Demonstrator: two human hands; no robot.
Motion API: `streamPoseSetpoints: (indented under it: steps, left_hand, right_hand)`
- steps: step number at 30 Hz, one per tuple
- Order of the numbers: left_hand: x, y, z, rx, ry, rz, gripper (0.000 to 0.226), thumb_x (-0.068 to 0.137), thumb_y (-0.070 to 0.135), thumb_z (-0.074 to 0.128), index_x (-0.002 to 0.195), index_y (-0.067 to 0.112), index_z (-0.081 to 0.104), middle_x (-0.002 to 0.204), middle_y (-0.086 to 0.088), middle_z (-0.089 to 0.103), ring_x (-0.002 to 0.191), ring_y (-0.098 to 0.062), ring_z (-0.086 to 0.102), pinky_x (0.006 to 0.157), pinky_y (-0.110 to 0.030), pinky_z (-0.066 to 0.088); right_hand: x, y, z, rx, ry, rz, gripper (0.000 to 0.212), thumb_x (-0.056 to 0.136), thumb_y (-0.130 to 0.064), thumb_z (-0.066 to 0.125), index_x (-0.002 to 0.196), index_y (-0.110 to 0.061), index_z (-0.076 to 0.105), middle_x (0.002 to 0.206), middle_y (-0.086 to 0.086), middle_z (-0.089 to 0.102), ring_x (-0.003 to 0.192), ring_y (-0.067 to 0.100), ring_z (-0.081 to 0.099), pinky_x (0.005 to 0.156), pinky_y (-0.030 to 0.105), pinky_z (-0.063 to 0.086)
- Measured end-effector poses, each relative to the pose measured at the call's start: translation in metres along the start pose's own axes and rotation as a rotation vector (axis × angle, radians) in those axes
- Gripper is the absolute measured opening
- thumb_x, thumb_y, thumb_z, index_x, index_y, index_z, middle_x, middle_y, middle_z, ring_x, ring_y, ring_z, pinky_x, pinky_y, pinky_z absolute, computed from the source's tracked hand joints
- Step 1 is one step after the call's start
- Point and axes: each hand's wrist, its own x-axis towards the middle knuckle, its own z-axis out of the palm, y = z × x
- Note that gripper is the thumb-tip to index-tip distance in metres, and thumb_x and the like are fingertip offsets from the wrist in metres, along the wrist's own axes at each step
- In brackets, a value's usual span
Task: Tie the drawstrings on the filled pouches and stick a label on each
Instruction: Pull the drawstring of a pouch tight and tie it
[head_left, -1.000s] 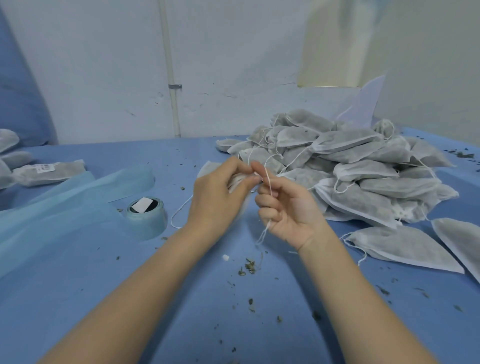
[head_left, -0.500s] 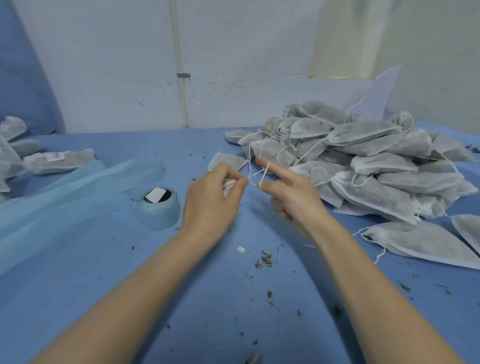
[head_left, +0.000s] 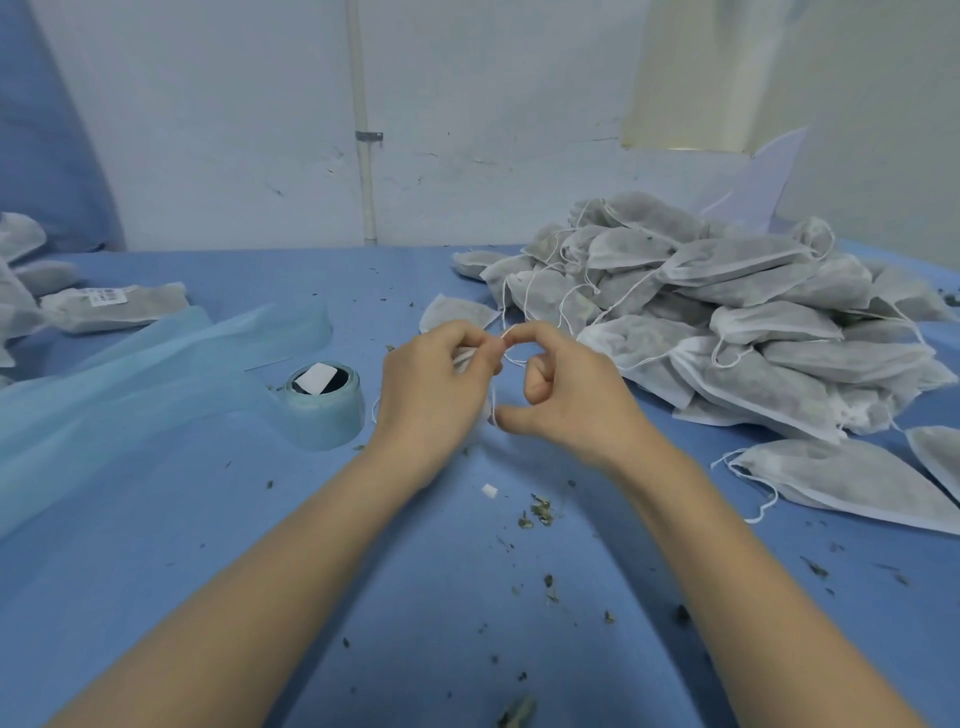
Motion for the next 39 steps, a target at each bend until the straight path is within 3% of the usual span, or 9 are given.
streamPoseSetpoints:
  steps: [7, 13, 17, 20, 23, 25, 28, 34, 39]
  left_hand:
    - [0.002, 0.008, 0.000, -0.174, 0.009, -0.092, 0.022, 0.089, 0.027, 0.058, 0.070, 0.027, 0.068, 0.063, 0.022, 0.065, 0.064, 0.008, 0.053, 0.059, -0.008, 0.039]
    - [0.015, 0.004, -0.014, -0.370, 0.083, -0.239, 0.035, 0.087, 0.020, 0.062, 0.054, 0.025, 0.070, 0.078, 0.006, 0.071, 0.082, -0.014, 0.062, 0.090, -0.037, 0.047]
    - [0.019, 0.003, -0.024, -0.535, 0.034, -0.277, 0.035, 0.086, 0.016, 0.064, 0.053, 0.023, 0.072, 0.070, 0.006, 0.071, 0.075, -0.013, 0.064, 0.081, -0.031, 0.052]
    - [0.020, 0.006, -0.026, -0.574, -0.013, -0.278, 0.034, 0.087, 0.015, 0.064, 0.054, 0.021, 0.073, 0.066, 0.007, 0.070, 0.065, -0.007, 0.063, 0.064, -0.019, 0.049]
    - [0.020, 0.008, -0.026, -0.636, -0.081, -0.285, 0.025, 0.087, 0.013, 0.062, 0.065, 0.017, 0.072, 0.065, 0.004, 0.069, 0.060, -0.008, 0.061, 0.060, -0.018, 0.047]
    - [0.017, 0.010, -0.025, -0.662, -0.156, -0.279, 0.019, 0.087, 0.011, 0.061, 0.071, 0.015, 0.069, 0.064, 0.005, 0.068, 0.055, -0.006, 0.059, 0.054, -0.014, 0.045]
    - [0.012, 0.014, -0.021, -0.577, -0.232, -0.208, 0.019, 0.087, 0.011, 0.061, 0.071, 0.017, 0.068, 0.065, 0.007, 0.068, 0.058, -0.001, 0.060, 0.059, -0.012, 0.045]
    - [0.006, 0.017, -0.016, -0.045, -0.162, 0.078, 0.020, 0.087, 0.026, 0.062, 0.067, 0.031, 0.066, 0.064, 0.011, 0.064, 0.066, 0.002, 0.055, 0.065, -0.012, 0.040]
    - [0.003, 0.013, -0.007, 0.187, -0.018, 0.190, 0.015, 0.088, 0.028, 0.059, 0.080, 0.021, 0.069, 0.081, 0.004, 0.067, 0.077, -0.013, 0.057, 0.071, -0.027, 0.043]
  right_hand:
    - [-0.001, -0.001, 0.018, 0.000, 0.125, -0.094, 0.044, 0.077, -0.004, 0.068, 0.105, -0.024, 0.040, 0.050, -0.011, 0.043, 0.056, -0.004, 0.049, 0.058, 0.007, 0.037]
    - [-0.007, -0.009, 0.013, 0.166, 0.444, -0.173, 0.027, 0.084, -0.005, 0.065, 0.098, -0.027, 0.056, 0.046, -0.009, 0.033, 0.046, 0.004, 0.036, 0.057, 0.008, 0.035]
    - [-0.008, -0.012, 0.005, 0.258, 0.226, -0.004, 0.005, 0.074, -0.040, 0.079, 0.075, -0.039, 0.074, 0.045, -0.010, 0.023, 0.045, 0.007, 0.026, 0.046, 0.011, 0.024]
    - [-0.009, -0.011, 0.003, 0.332, 0.126, 0.065, 0.001, 0.075, -0.039, 0.077, 0.076, -0.038, 0.077, 0.048, -0.012, 0.034, 0.045, 0.006, 0.028, 0.046, 0.012, 0.022]
    - [-0.009, -0.006, -0.001, 0.524, 0.088, 0.135, 0.013, 0.083, -0.035, 0.068, 0.073, -0.036, 0.076, 0.071, -0.024, 0.066, 0.063, -0.009, 0.056, 0.063, 0.008, 0.040]
    - [-0.008, -0.003, -0.001, 0.676, 0.061, 0.238, 0.016, 0.077, -0.044, 0.065, 0.076, -0.035, 0.077, 0.086, -0.024, 0.068, 0.085, -0.009, 0.059, 0.077, 0.020, 0.044]
    - [-0.004, -0.001, 0.000, 0.859, 0.068, 0.336, 0.019, 0.086, -0.036, 0.062, 0.086, -0.021, 0.073, 0.095, -0.006, 0.069, 0.093, 0.008, 0.063, 0.082, 0.027, 0.046]
    - [-0.003, -0.008, -0.008, 1.071, 0.093, 0.498, 0.016, 0.083, -0.011, 0.069, 0.068, -0.008, 0.072, 0.060, 0.001, 0.058, 0.045, 0.007, 0.048, 0.054, 0.021, 0.052]
    - [-0.005, -0.011, -0.009, 1.107, 0.052, 0.475, 0.008, 0.082, -0.006, 0.068, 0.075, -0.005, 0.071, 0.071, 0.011, 0.069, 0.058, 0.015, 0.065, 0.059, 0.027, 0.057]
